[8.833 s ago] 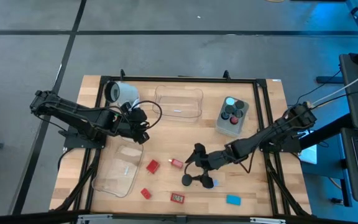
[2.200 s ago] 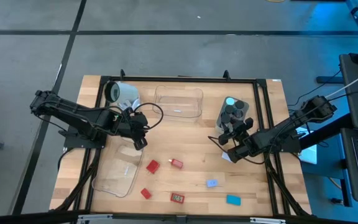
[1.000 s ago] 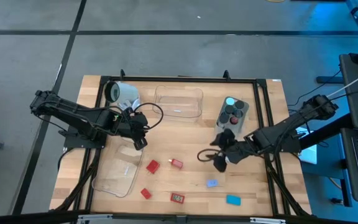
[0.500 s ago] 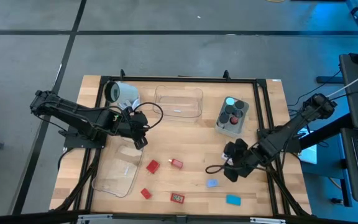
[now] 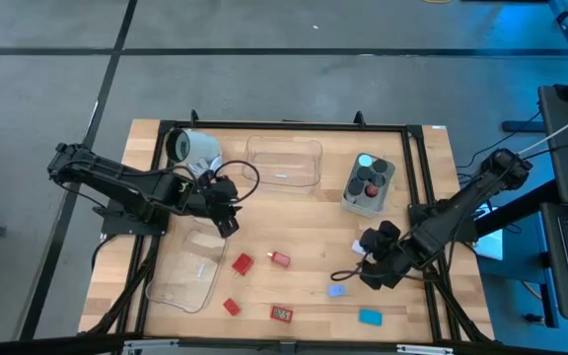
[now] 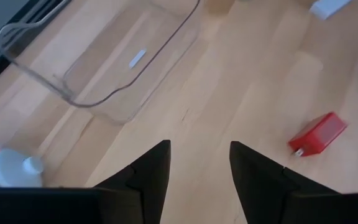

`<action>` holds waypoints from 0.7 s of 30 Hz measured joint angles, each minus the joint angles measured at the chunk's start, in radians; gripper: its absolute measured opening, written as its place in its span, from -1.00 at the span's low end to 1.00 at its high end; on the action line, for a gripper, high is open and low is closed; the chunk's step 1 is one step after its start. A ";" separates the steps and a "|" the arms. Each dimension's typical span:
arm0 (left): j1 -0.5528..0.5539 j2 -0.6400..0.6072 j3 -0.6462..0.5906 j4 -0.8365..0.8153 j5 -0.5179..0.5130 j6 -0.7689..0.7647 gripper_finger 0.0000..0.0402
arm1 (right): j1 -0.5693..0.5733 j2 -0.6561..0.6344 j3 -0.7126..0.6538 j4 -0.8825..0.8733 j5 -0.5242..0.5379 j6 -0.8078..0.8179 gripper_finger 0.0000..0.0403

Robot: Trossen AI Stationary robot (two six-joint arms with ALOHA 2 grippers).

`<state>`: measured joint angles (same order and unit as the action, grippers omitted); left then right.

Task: Pick & Place Office items
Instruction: Put the white digital timer clock into the top clear bin

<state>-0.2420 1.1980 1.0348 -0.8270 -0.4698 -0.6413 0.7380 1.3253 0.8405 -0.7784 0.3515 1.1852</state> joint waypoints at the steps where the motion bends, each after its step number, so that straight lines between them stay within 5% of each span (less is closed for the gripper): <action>1: 0.000 0.000 0.000 0.007 0.000 0.000 -0.18 | 0.000 0.010 -0.009 -0.002 0.000 0.014 0.40; 21: 0.005 0.001 0.000 0.107 -0.029 0.000 -0.20 | -0.012 0.243 -0.053 -0.028 0.066 -0.068 0.40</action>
<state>-0.2375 1.1988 1.0344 -0.7204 -0.4992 -0.6412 0.7255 1.5682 0.7870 -0.8063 0.4173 1.1175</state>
